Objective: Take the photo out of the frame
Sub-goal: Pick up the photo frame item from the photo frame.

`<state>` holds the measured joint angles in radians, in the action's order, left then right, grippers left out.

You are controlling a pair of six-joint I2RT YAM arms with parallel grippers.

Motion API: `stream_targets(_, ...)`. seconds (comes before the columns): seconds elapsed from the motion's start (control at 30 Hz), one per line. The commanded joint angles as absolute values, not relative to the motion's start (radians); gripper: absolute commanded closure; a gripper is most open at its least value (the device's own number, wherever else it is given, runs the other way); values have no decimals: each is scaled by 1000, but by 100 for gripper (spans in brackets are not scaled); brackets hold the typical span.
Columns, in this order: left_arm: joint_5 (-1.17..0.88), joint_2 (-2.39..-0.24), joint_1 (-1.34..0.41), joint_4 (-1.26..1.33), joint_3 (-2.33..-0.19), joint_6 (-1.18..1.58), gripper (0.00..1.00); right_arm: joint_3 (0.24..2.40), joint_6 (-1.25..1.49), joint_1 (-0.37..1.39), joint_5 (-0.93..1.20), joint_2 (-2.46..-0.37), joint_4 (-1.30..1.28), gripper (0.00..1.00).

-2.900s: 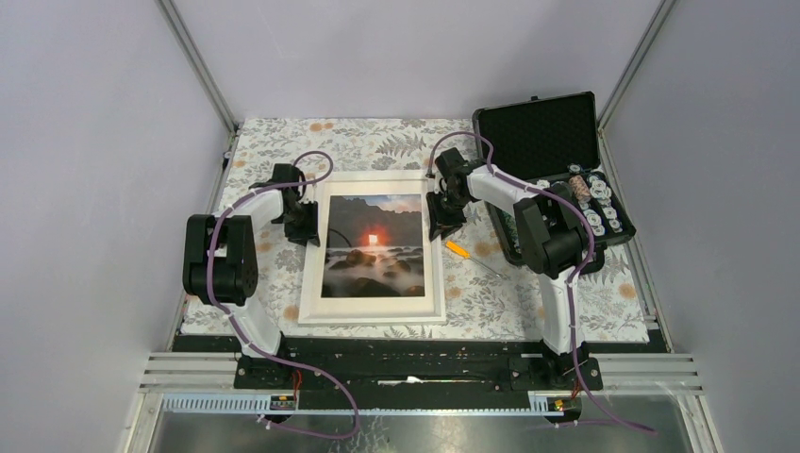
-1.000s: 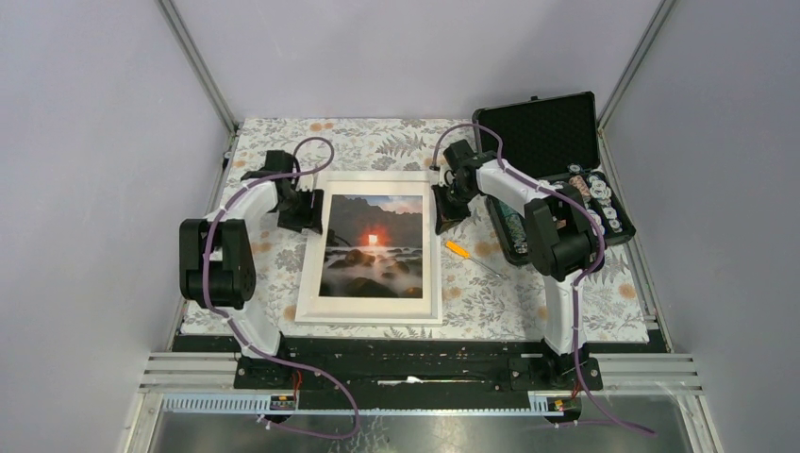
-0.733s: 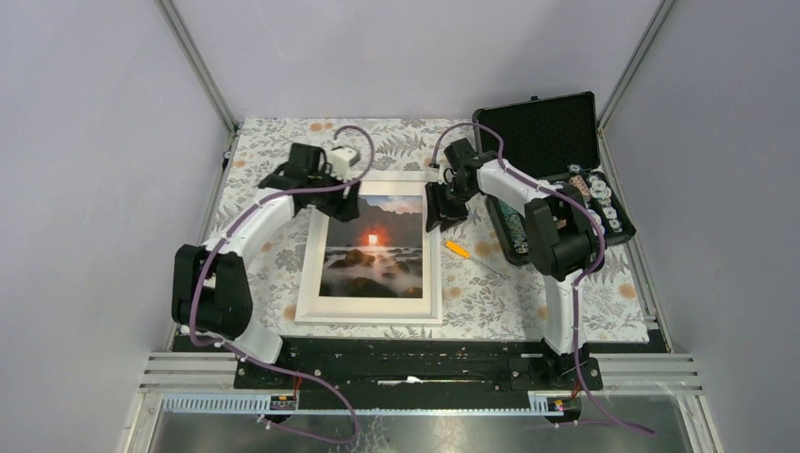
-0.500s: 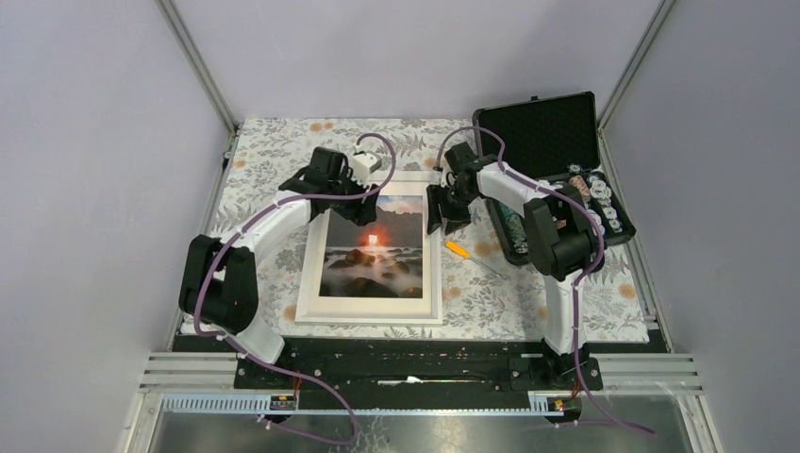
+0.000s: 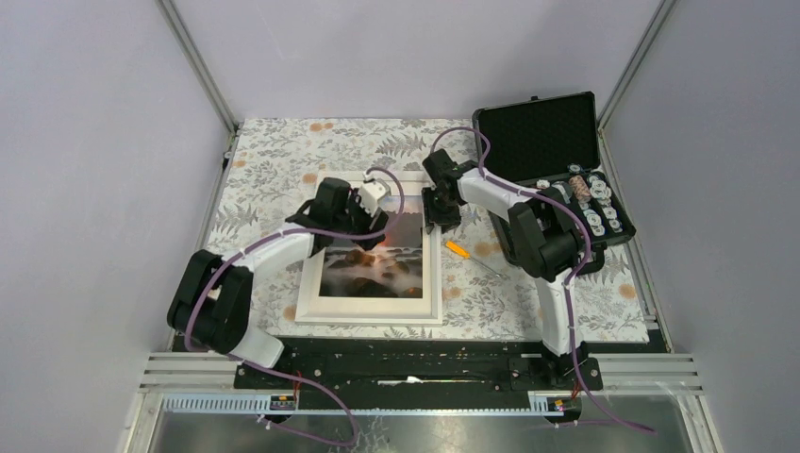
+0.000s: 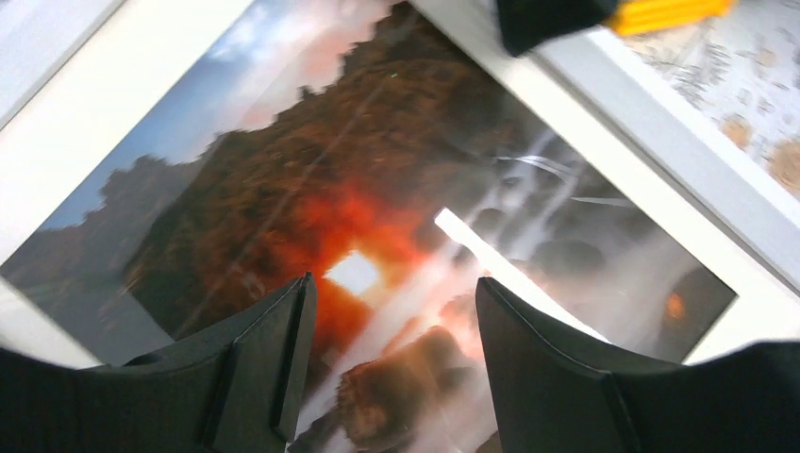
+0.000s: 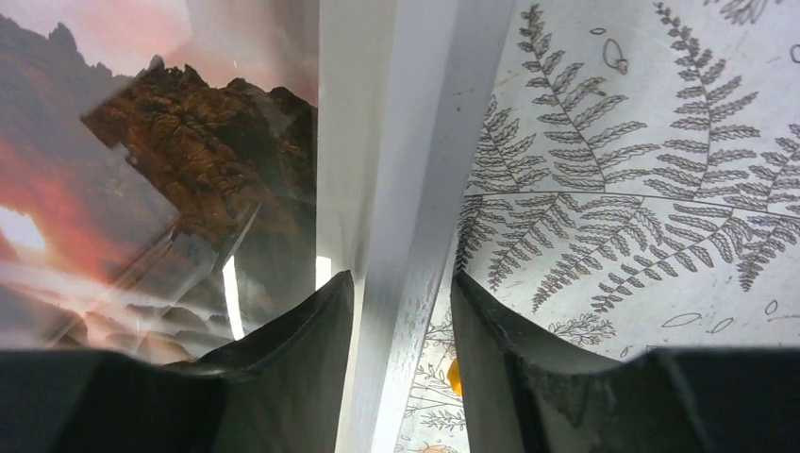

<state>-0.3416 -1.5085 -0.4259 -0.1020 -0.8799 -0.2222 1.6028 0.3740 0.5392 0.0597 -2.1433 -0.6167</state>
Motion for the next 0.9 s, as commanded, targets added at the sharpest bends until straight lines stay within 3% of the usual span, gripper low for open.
stream_targets(0.0,-448,-1429,-499,152,-778,-344,32,1602,425,541,-21,-2204,-638,52)
stream_targets(0.07,-460,-1441,-543,186,-746,-400,32,1601,423,541,23,-2212,-633,58)
stream_targets(0.23,-467,-1503,-635,215,-744,-495,34,1616,419,541,72,-2193,-635,98)
stream_targets(0.27,-466,-1511,-652,219,-749,-506,36,1618,421,541,77,-2178,-635,100)
stream_targets(0.6,-404,-1647,-768,214,-799,-584,49,1592,448,540,117,-2079,-653,100)
stream_targets(0.87,-343,-1754,-776,123,-864,-610,51,1601,438,539,143,-2011,-658,100)
